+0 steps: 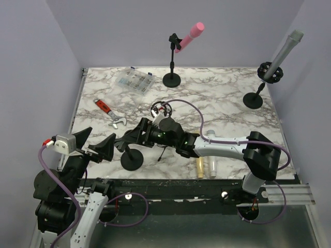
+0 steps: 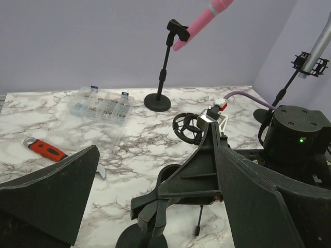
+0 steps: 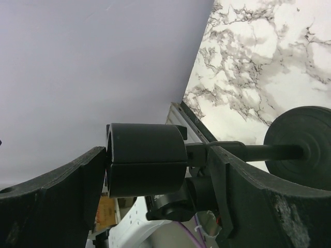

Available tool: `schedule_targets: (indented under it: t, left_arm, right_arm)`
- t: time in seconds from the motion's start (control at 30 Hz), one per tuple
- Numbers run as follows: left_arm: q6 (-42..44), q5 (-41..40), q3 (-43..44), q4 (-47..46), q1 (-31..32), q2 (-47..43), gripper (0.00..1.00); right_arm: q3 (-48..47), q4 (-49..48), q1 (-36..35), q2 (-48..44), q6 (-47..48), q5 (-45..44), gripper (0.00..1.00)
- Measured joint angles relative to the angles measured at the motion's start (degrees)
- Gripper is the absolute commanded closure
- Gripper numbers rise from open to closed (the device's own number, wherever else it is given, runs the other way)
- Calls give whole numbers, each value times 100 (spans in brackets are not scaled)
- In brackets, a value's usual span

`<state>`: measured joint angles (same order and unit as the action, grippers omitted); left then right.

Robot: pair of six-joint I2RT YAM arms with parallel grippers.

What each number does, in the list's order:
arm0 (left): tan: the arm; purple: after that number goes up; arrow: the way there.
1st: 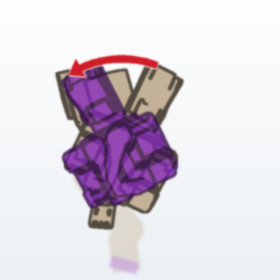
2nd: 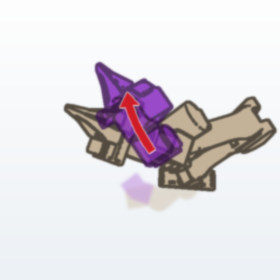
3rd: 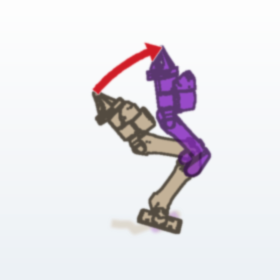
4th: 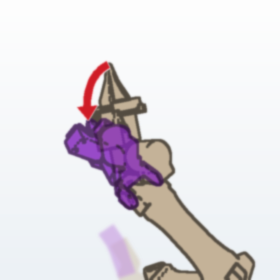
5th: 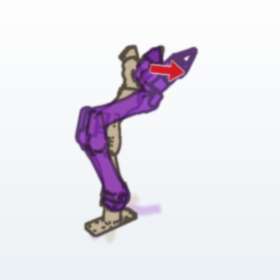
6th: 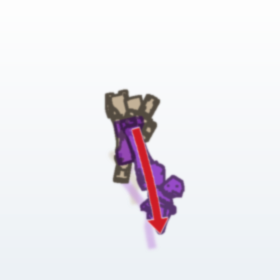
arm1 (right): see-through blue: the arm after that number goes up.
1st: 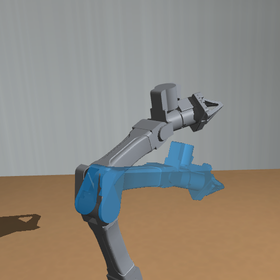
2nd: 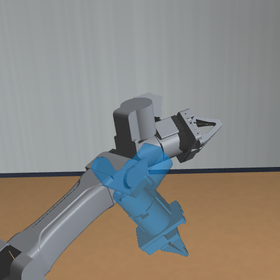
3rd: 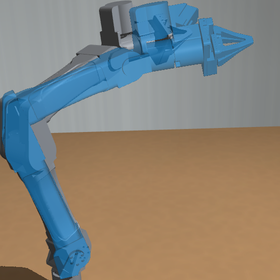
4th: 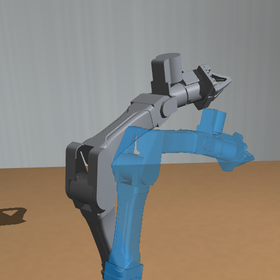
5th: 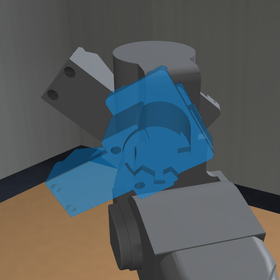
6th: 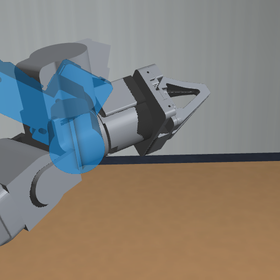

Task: Remove the microphone from the stand

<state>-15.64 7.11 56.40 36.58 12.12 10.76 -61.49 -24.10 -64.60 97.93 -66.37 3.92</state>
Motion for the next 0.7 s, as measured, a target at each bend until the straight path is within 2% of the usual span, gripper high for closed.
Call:
schedule_targets:
  t: [0.27,0.53,0.63,0.7]
  left_arm:
    - [-15,0,-44,-4,0,0,2]
    - [-31,4,-107,-59,0,33,2]
    - [-31,4,-164,-96,0,48,2]
    - [-31,2,-216,-122,0,55,2]
  right_arm:
    - [-518,732,-2,2,671,-28,0]
    - [-1917,2293,-22,0,2020,-542,0]
    - [-2428,2671,24,-101,2474,-1027,0]
    - [-2452,2804,79,-354,2798,-1624,1]
